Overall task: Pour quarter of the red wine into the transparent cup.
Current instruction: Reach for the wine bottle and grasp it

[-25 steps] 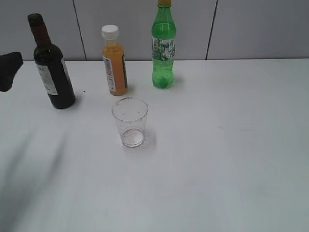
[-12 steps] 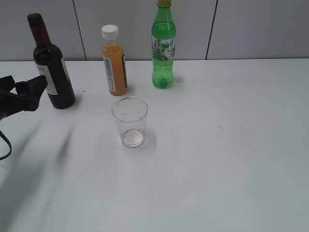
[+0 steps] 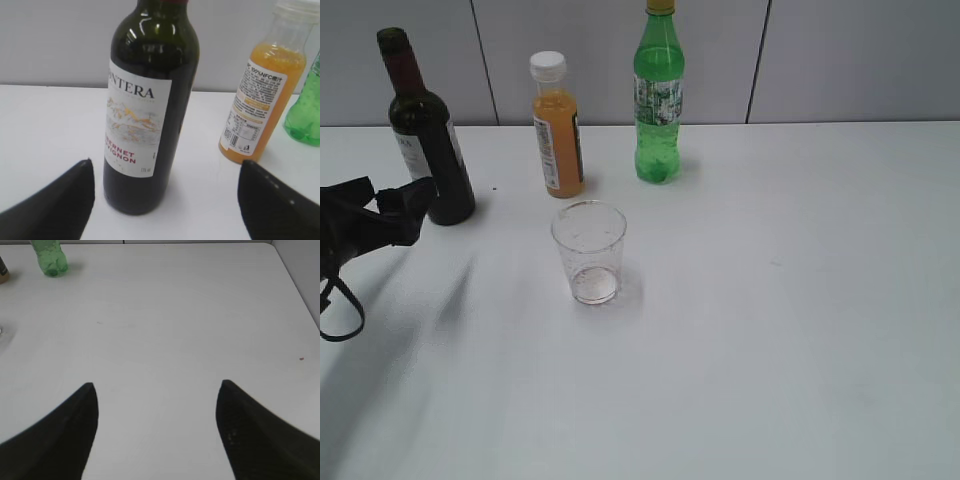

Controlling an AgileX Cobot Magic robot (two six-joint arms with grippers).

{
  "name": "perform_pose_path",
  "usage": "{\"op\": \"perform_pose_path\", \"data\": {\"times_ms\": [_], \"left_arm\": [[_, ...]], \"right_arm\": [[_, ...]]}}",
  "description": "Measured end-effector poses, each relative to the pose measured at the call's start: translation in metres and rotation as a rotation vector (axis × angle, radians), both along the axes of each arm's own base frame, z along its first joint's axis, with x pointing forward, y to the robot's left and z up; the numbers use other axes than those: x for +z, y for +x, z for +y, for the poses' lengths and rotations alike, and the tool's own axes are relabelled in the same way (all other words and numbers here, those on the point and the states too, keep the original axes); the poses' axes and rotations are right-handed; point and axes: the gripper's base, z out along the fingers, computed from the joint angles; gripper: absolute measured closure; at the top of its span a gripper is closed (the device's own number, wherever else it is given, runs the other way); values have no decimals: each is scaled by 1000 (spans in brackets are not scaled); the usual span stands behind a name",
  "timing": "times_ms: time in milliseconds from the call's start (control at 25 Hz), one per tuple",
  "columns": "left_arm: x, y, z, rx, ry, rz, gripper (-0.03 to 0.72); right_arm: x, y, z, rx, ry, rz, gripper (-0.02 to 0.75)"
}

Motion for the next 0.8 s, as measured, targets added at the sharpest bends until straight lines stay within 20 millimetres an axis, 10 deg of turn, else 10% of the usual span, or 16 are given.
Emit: {"op": "perform_pose_path", "data": {"times_ms": [800], "left_arm": [[-24, 63, -6, -13, 8, 5, -6]], "right_arm": [[0, 0, 0, 1, 1, 1, 152]]}}
